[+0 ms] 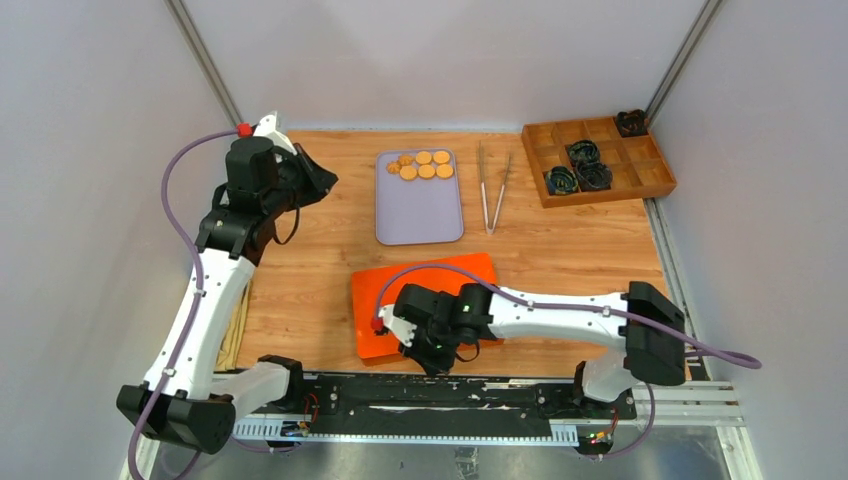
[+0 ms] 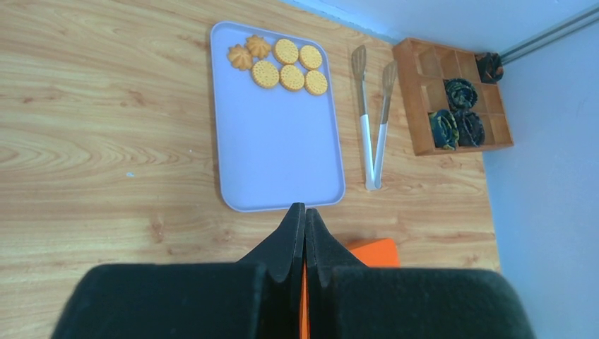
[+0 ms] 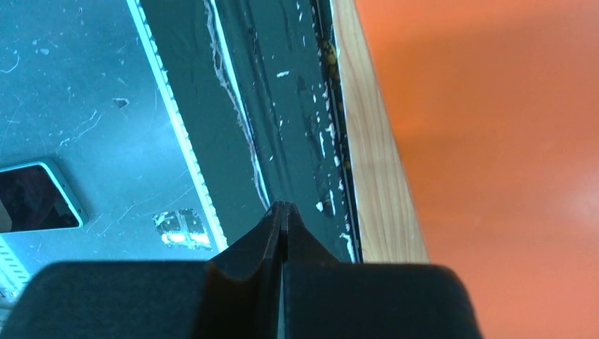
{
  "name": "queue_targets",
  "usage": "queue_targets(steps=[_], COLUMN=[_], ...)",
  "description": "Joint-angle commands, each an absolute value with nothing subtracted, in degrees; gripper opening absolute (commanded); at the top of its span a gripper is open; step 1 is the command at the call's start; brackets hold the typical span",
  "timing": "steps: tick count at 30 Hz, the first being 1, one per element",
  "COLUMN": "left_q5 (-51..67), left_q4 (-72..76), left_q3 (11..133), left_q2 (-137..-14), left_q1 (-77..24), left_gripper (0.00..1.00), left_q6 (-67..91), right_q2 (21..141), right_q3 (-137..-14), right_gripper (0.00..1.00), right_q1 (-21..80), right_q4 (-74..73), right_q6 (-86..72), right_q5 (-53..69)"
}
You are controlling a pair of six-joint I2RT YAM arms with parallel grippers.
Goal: Pack the cookies
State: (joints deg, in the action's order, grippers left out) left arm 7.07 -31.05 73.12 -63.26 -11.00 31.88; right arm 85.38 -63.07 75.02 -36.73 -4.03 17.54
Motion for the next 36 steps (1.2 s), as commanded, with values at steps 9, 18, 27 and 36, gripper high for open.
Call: queue_targets(steps=[9,18,27,36], left_q5=[7.71,6.65,6.40,5.61], left_q4=[-31.33,-31.83,-31.95,-33.02], left_q3=[69.22,68.82,69.25,69.70], left_q2=[-60.26,-59.89,-59.87,-59.29], left_q1=[-10.81,-10.81,-10.81,-10.81], left_gripper=[0.00,0.00,0.00,0.00], left_q6=[31.15,30.14,29.66,28.65], right_q2=[99.33,104.72,107.78,109.92], right_q3=[-75.37,-77.56,-80.38,-82.33], right_gripper=[0.00,0.00,0.00,0.00], right_q1=[75.72,75.80,75.64,73.70], right_q4=[-39.61,-39.39,-38.55,-38.39], right_q6=[-0.27,0.93,2.57,3.25], right_q5=[16.16,11.86,-2.32,-5.13])
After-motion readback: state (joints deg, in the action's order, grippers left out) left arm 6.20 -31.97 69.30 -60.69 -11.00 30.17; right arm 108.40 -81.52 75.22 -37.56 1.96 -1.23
